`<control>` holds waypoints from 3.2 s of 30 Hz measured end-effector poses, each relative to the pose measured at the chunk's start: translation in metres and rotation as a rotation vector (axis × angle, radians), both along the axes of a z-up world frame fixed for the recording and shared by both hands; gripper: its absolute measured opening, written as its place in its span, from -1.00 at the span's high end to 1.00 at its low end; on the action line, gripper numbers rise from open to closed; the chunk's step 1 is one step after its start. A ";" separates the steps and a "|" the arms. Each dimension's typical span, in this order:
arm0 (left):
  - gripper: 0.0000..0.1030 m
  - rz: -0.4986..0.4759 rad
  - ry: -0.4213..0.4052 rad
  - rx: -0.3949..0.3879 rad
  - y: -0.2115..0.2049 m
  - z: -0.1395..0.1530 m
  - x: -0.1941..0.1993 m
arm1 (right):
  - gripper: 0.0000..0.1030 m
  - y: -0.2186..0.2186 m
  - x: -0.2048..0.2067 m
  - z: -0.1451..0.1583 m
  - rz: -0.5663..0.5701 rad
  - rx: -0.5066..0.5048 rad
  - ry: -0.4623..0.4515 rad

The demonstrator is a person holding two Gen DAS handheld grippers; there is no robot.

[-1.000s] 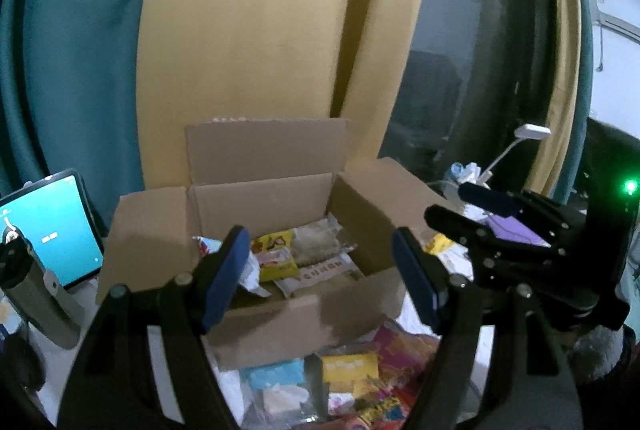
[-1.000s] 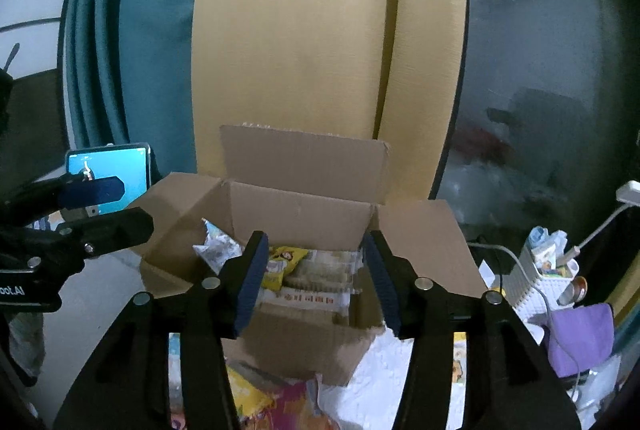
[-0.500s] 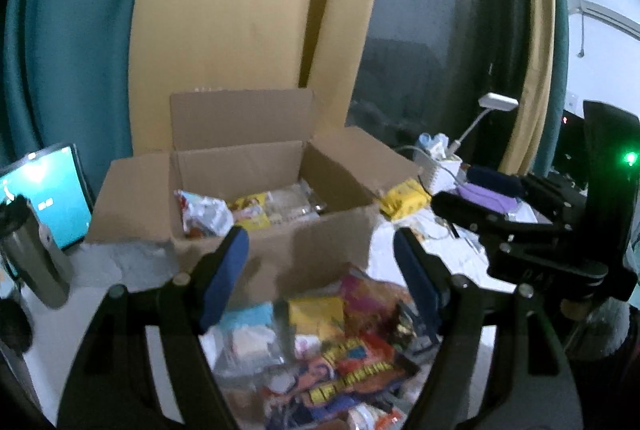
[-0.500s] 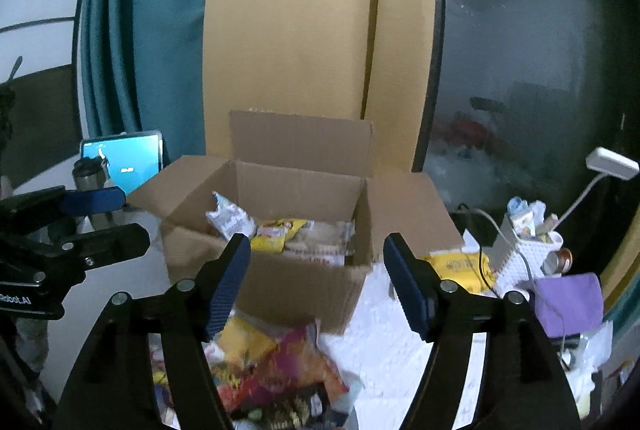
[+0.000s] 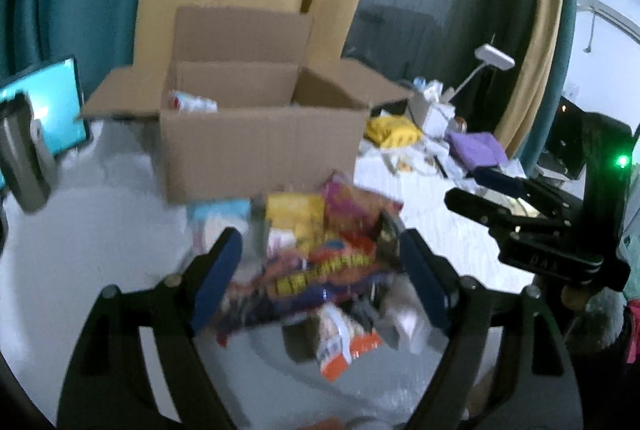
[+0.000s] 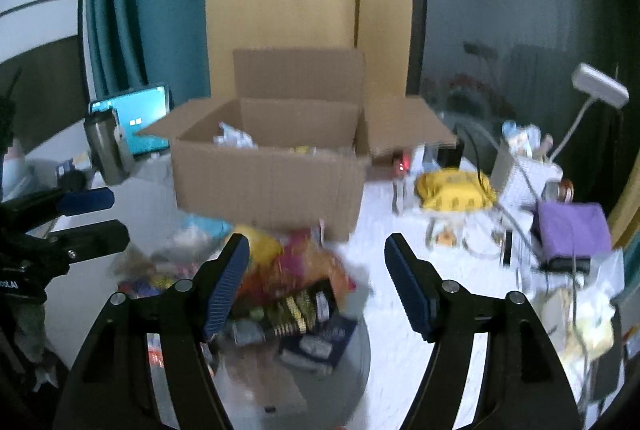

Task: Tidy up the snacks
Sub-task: 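Withdraw both tools from the box toward the snack pile, then grasp a clear plastic packet with the right tool and lift it, then carry the clear packet and beige strapped packet into the box, open both tools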

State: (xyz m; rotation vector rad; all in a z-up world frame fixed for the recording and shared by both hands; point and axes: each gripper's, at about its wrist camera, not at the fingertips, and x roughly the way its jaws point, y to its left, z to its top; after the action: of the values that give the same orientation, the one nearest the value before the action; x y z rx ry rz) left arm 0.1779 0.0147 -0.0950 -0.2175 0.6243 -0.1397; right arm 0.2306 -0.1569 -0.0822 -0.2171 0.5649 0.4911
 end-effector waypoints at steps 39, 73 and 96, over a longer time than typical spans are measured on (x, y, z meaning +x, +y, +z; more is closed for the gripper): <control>-0.60 -0.013 0.281 0.141 -0.053 -0.097 0.028 | 0.46 -0.032 -0.014 -0.110 0.098 0.015 0.288; 0.07 0.013 0.263 0.047 -0.003 -0.102 0.032 | -0.46 0.003 0.006 -0.115 0.094 -0.035 0.333; 0.20 -0.101 0.049 0.047 -0.017 -0.018 -0.020 | 0.14 -0.009 -0.036 -0.042 0.106 -0.007 0.180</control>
State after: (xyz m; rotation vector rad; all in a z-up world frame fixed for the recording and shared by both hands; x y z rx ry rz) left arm 0.1580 -0.0018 -0.1133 -0.1447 0.6865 -0.2174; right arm 0.1947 -0.1664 -0.1241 -0.2116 0.7336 0.6158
